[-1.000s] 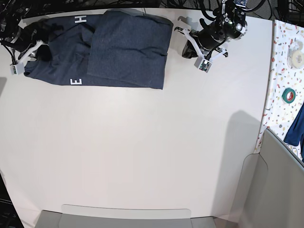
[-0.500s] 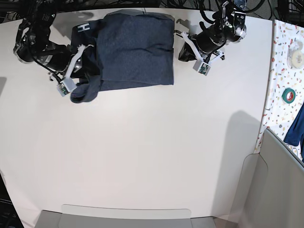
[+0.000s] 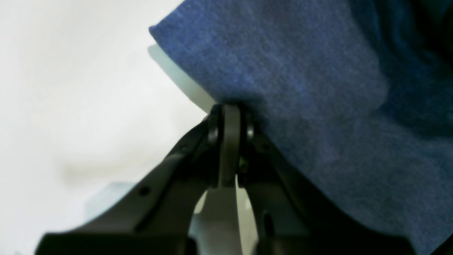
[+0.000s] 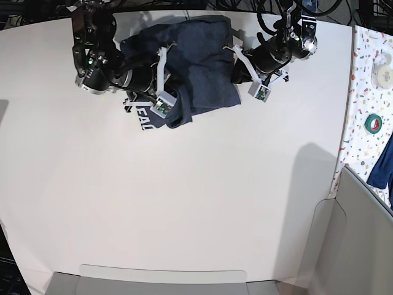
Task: Layout the t-shirt on the table in an organized manner, then fold the t-shirt properly
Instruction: 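Square the folded bundle edges with both grippers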
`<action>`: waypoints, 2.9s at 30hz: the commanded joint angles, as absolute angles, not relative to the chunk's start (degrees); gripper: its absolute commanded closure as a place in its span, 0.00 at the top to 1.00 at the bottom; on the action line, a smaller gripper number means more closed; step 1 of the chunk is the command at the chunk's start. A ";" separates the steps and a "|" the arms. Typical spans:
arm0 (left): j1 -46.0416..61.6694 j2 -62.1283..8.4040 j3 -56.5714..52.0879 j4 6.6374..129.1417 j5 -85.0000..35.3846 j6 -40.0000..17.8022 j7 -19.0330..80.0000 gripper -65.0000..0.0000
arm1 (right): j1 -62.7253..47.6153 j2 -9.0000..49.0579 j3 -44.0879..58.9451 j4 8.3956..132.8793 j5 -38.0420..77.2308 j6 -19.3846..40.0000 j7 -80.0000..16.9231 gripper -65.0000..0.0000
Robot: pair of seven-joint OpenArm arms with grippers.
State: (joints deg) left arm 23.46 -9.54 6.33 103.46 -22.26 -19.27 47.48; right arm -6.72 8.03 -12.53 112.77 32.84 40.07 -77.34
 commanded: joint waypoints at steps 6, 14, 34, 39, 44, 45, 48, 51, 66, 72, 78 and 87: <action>22.46 -8.57 6.46 101.41 -19.30 -18.24 50.59 0.00 | -4.00 7.96 -20.44 113.63 29.23 40.00 -76.18 0.00; 22.37 -7.87 6.46 99.82 -19.47 -18.24 50.51 0.00 | -2.77 7.96 -20.97 113.45 29.05 40.00 -76.18 0.00; 22.37 -7.78 6.46 99.91 -19.47 -18.24 50.51 0.00 | 0.57 1.98 -21.23 109.93 29.23 40.00 -76.44 0.48; 22.37 -7.78 6.46 99.91 -19.47 -18.24 50.51 0.00 | 3.74 1.45 -23.87 110.37 29.32 40.00 -76.35 0.50; 22.37 -7.78 6.46 99.82 -19.47 -18.24 50.51 0.00 | 9.36 0.22 -25.19 110.81 29.41 40.00 -76.26 0.50; 22.37 -7.78 6.46 99.82 -19.47 -18.24 50.51 0.00 | 10.15 0.13 -24.13 111.34 29.41 40.00 -76.26 0.50; 22.37 -7.78 6.46 99.74 -19.47 -18.24 50.51 0.00 | 11.56 -0.22 -16.48 112.57 29.41 40.00 -76.18 0.50; 22.37 -7.78 6.46 99.74 -19.47 -18.24 50.51 0.00 | 11.56 0.13 -3.82 113.27 31.16 40.00 -75.47 0.50; 22.29 -7.78 6.46 99.65 -19.47 -18.24 50.51 0.00 | -5.41 3.47 19.82 113.36 37.23 40.00 -73.80 0.00; 22.29 -7.78 6.46 99.65 -19.38 -18.24 50.51 0.00 | -8.40 3.65 15.60 113.27 37.14 40.00 -73.80 0.00; 22.29 -7.78 6.29 99.65 -19.38 -18.24 50.51 0.00 | -8.40 4.00 4.62 113.27 37.14 36.79 -73.89 0.00; 22.29 -7.78 6.37 99.65 -19.38 -18.07 50.51 0.00 | -1.54 4.53 -18.59 113.10 37.41 36.26 -74.15 0.00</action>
State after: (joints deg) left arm 21.41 -7.53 6.26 100.47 -22.76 -19.46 45.91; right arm -2.15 4.29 -19.25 112.20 36.88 36.40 -75.02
